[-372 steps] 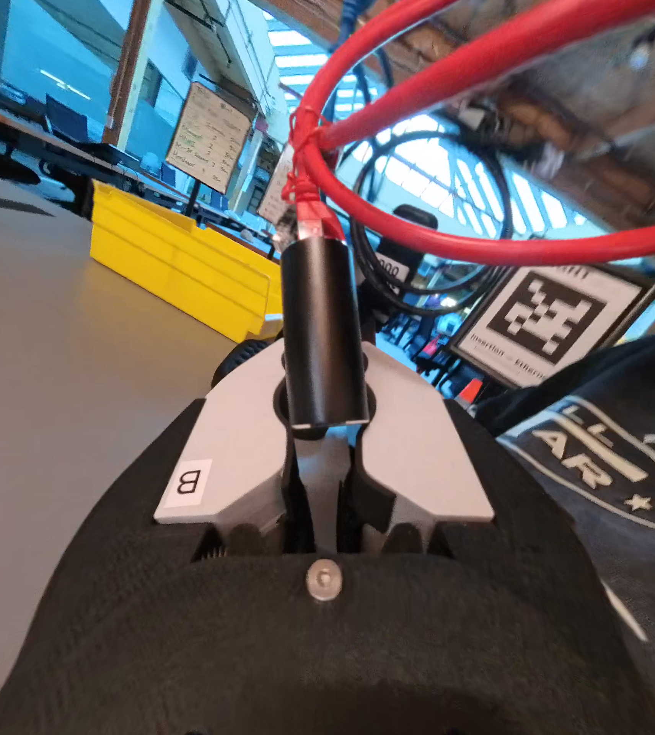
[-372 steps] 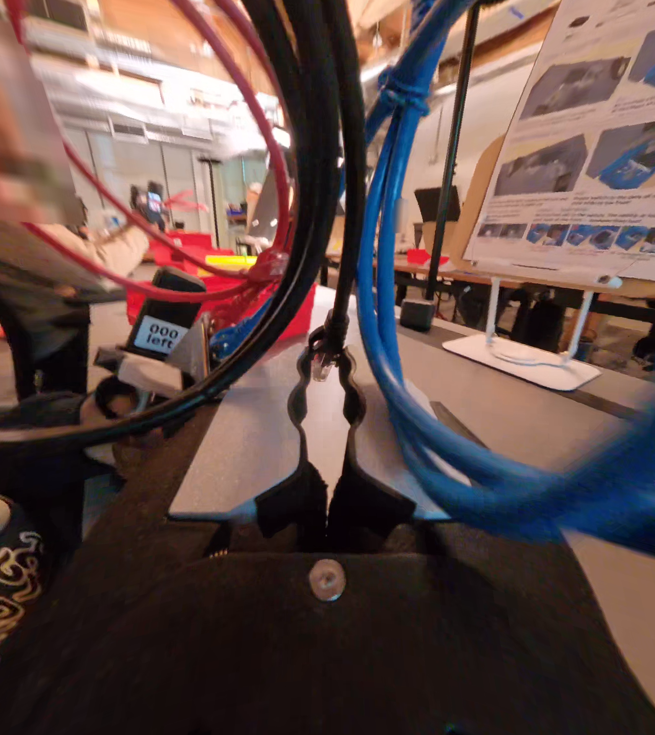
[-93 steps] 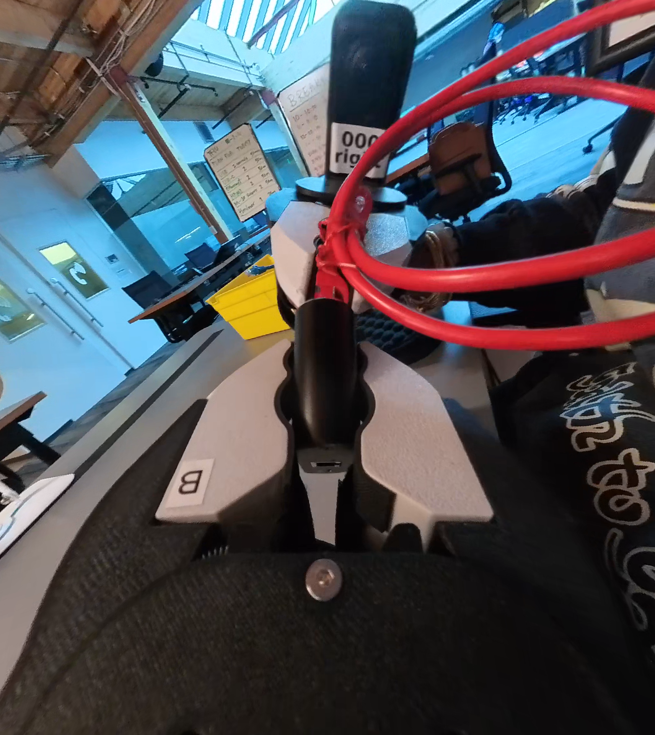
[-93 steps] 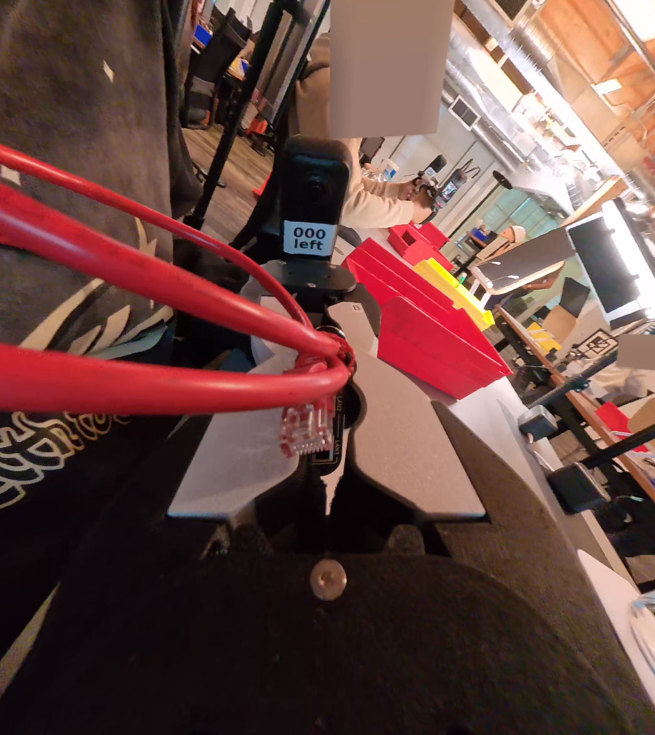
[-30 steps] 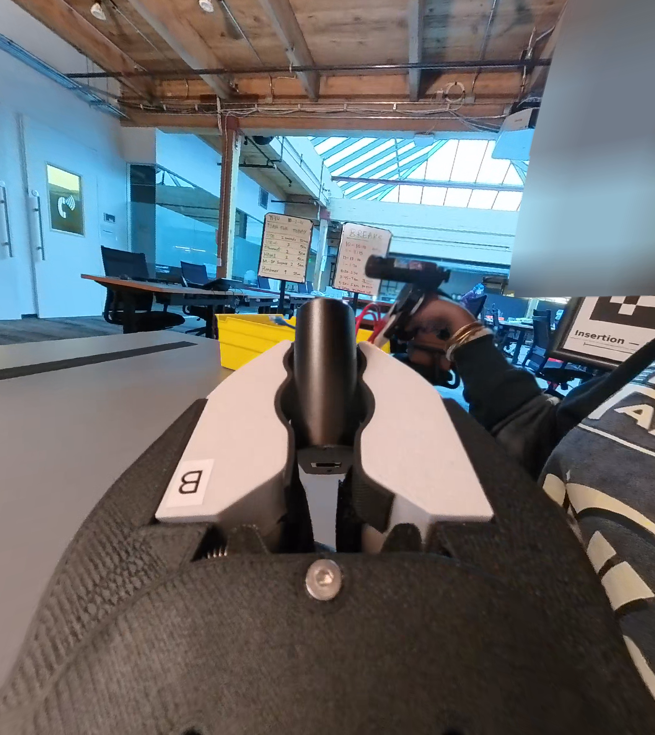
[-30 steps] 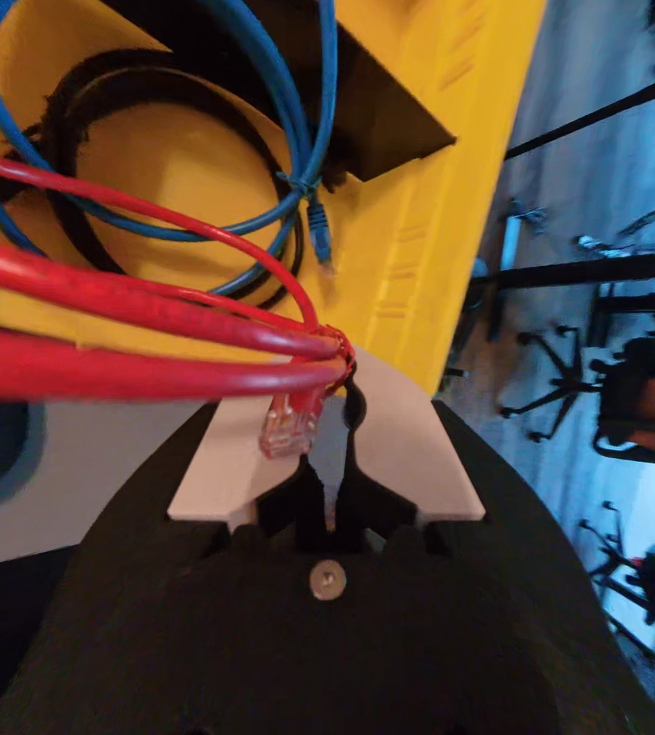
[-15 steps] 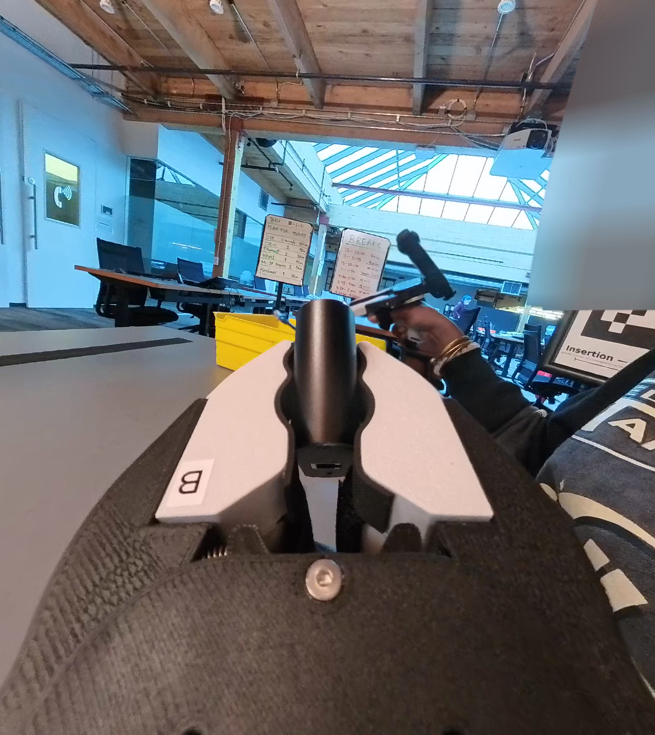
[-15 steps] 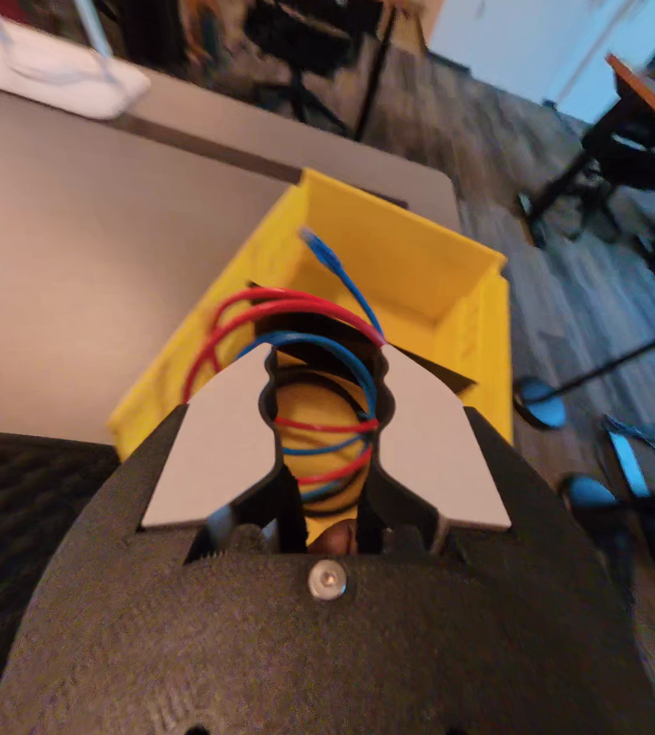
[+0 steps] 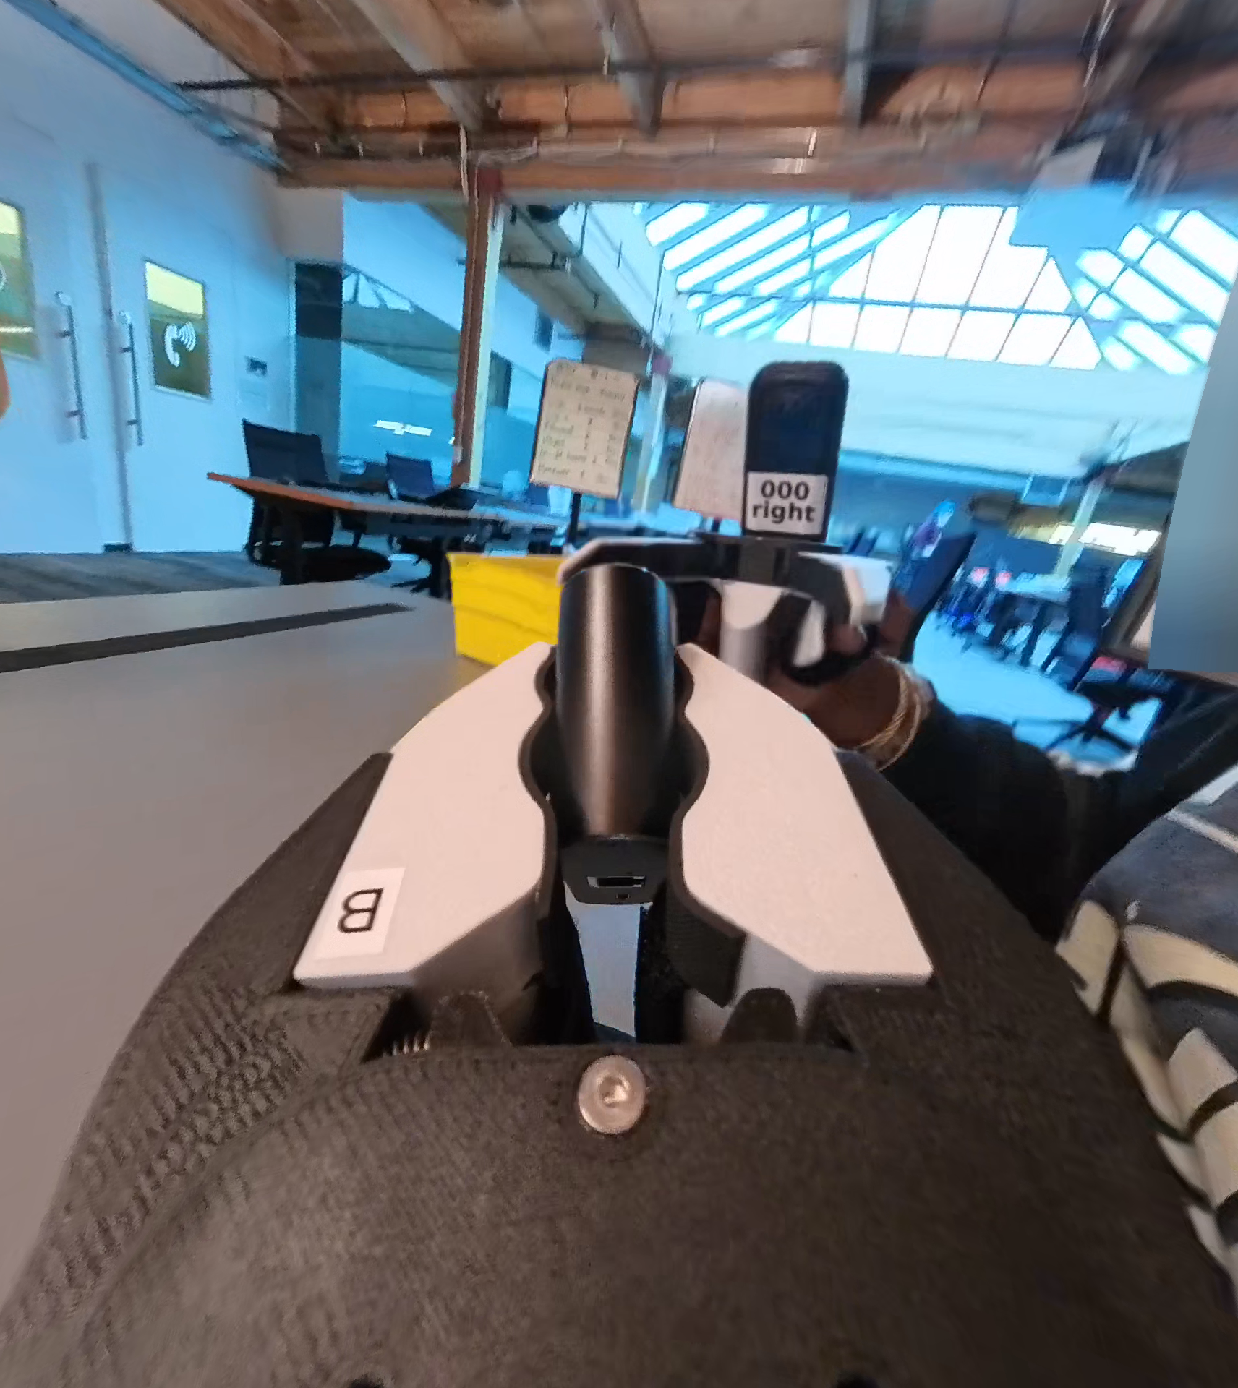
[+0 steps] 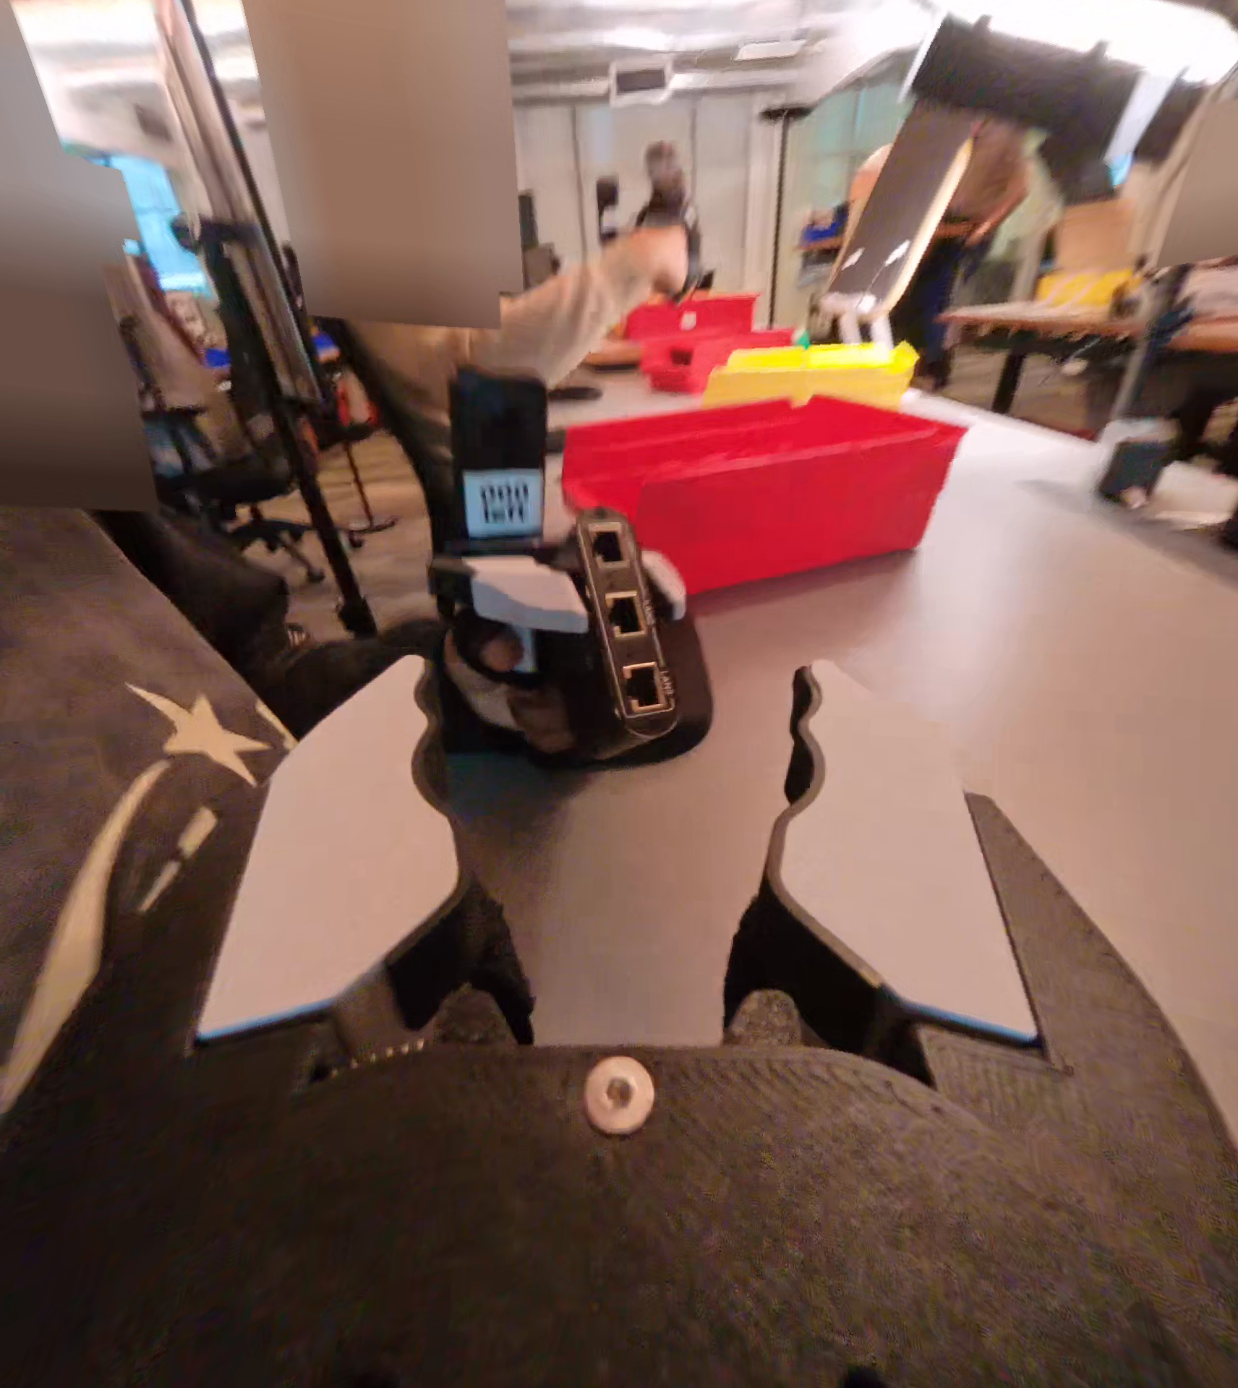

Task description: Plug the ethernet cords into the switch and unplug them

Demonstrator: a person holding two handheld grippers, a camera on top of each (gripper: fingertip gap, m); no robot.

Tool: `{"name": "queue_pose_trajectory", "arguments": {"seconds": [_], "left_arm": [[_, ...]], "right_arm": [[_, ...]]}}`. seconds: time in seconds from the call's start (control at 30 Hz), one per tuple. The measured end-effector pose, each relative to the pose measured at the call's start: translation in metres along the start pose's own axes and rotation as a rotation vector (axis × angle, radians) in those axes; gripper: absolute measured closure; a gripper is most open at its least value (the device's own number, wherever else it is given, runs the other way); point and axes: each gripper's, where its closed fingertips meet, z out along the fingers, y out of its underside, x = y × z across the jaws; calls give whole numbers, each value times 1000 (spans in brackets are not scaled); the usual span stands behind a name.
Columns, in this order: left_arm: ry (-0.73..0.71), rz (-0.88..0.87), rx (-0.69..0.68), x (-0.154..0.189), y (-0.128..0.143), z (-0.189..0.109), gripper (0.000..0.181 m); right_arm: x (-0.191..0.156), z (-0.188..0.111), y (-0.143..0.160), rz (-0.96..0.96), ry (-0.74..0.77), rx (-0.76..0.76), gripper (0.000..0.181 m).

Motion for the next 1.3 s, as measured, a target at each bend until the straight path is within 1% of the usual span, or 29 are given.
{"name": "queue_pose_trajectory", "arguments": {"seconds": [0.03,0.1,0.13,0.17,0.2,0.23,0.27,0.37,0.53,0.67,0.87,1.0,1.17,1.3], "left_arm": [[-10,39,-41,2,6,3,155],[-13,119,-102,8,14,6,155],[2,154,-114,13,17,8,155],[22,180,-123,18,18,8,155],[34,197,-132,21,20,9,155],[39,214,-133,23,20,9,155],[44,235,-146,26,20,10,155],[29,334,-204,31,26,12,155],[34,389,-218,38,24,12,154],[-10,446,-253,32,27,11,147],[-24,476,-259,33,26,12,145],[-25,463,-247,33,25,12,143],[-74,470,-226,24,20,10,138],[-134,515,-310,11,30,8,134]], "right_arm": [[-1,14,17,5,-16,-40,95],[-5,32,45,22,-69,-113,109],[-11,37,51,32,-105,-113,114],[-18,41,51,25,-138,-92,125],[-20,44,50,0,-136,-73,128],[-17,45,50,-49,-102,-71,143],[-16,44,50,-83,-95,-77,145],[-21,40,54,-31,-155,-100,147],[-28,37,52,-102,-177,-98,151],[-26,36,51,-155,-161,-110,153],[-27,33,49,-206,-152,-115,154],[-27,30,49,-211,-149,-137,156],[-13,15,39,-251,-70,-173,157],[8,-9,18,-287,65,-163,157]]}}
